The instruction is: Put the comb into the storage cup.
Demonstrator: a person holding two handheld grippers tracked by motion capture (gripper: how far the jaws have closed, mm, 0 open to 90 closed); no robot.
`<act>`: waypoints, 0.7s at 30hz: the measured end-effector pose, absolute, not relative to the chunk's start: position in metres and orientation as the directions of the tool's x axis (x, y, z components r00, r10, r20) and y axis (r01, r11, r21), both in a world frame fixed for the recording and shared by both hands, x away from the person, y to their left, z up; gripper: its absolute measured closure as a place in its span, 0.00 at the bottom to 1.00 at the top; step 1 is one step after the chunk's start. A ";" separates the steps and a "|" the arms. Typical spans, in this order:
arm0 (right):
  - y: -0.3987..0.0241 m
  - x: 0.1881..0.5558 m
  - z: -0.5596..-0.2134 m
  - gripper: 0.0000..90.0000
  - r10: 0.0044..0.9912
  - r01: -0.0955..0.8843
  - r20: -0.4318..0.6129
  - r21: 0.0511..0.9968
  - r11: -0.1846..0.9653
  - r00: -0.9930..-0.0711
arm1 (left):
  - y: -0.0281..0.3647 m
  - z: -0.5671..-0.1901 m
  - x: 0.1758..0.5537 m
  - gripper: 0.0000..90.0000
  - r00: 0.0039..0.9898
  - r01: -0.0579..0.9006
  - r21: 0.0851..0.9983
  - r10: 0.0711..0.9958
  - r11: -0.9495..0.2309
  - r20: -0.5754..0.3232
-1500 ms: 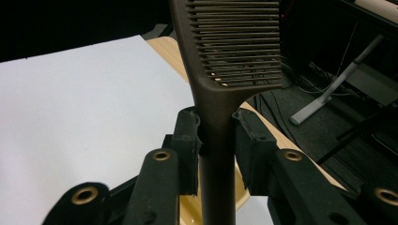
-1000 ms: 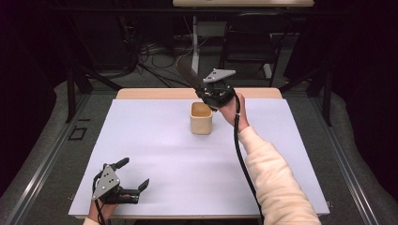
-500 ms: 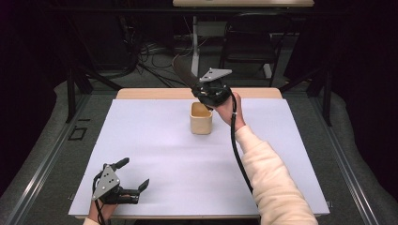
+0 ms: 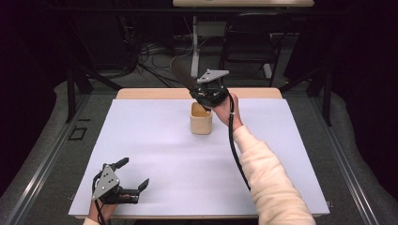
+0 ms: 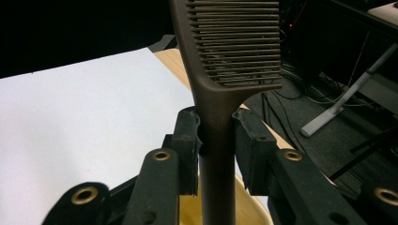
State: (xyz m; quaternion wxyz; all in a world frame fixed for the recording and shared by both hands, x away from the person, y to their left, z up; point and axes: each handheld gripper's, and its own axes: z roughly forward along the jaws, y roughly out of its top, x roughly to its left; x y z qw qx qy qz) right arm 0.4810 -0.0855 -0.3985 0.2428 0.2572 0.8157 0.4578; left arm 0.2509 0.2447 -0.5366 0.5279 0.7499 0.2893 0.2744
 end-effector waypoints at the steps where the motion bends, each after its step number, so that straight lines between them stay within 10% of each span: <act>1: -0.085 0.481 -0.399 0.79 0.641 0.199 -0.159 0.871 0.449 -0.751 | 0.245 -0.537 0.251 0.00 0.682 0.144 0.950 0.724 -0.276 0.107; 21: -0.081 0.488 -0.407 0.79 0.640 0.200 -0.156 0.872 0.447 -0.753 | 0.245 -0.537 0.251 0.00 0.679 0.147 0.951 0.726 -0.273 0.103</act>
